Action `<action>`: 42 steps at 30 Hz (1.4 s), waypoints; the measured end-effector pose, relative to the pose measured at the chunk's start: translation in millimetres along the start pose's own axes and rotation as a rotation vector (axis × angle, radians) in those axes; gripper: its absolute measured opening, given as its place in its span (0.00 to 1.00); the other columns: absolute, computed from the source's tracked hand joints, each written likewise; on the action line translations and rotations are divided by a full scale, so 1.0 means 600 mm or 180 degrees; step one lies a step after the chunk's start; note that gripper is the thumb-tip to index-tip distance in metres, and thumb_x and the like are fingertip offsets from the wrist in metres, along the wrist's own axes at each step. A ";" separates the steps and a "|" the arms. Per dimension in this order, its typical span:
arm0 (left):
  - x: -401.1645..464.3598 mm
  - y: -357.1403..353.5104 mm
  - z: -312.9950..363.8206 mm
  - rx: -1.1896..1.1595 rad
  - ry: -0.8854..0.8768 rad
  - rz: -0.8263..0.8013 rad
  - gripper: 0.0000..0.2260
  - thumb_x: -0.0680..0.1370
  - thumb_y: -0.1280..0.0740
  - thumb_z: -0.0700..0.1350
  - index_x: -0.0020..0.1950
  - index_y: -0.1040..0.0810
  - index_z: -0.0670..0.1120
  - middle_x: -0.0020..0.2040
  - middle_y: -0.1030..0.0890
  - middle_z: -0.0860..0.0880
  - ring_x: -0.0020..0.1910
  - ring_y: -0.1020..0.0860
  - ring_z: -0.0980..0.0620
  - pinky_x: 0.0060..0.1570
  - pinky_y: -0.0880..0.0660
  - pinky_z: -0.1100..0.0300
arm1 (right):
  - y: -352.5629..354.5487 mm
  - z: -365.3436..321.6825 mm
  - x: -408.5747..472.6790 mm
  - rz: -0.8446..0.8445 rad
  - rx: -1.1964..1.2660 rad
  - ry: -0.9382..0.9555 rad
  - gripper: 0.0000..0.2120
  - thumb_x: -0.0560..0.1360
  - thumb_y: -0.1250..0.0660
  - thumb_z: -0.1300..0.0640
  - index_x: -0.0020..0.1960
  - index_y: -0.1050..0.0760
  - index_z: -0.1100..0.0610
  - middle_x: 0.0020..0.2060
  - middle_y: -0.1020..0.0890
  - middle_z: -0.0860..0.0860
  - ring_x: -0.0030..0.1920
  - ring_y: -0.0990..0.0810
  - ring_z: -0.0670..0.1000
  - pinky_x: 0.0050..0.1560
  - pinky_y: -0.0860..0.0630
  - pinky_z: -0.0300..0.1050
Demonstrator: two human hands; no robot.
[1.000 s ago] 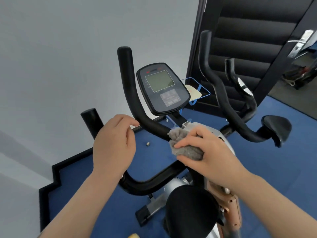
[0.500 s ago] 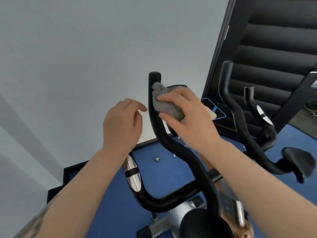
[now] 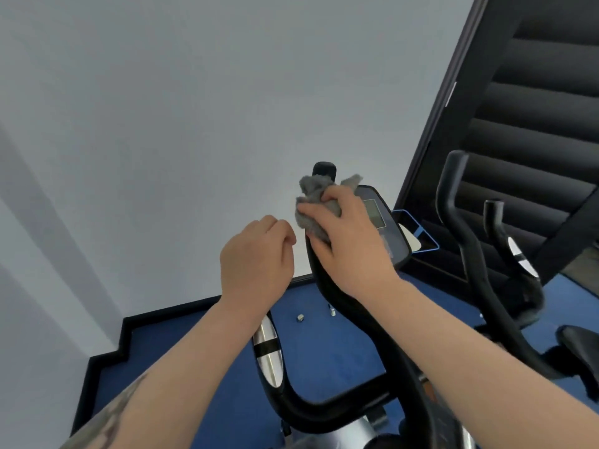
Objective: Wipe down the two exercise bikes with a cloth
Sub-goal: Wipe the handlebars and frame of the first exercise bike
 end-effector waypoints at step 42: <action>-0.034 0.015 0.008 -0.0927 0.0023 0.0206 0.10 0.74 0.38 0.36 0.42 0.19 0.46 0.39 0.20 0.55 0.36 0.24 0.55 0.52 0.30 0.54 | 0.014 0.019 -0.062 -0.1052 0.0679 -0.1673 0.09 0.78 0.37 0.46 0.53 0.22 0.48 0.43 0.23 0.49 0.46 0.24 0.52 0.46 0.27 0.49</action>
Point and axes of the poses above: each hand's wrist, its own x-axis towards the middle knuckle, its own y-axis out of the back of the hand, z = x × y, the point moved 2 cm from there along x, towards the middle knuckle
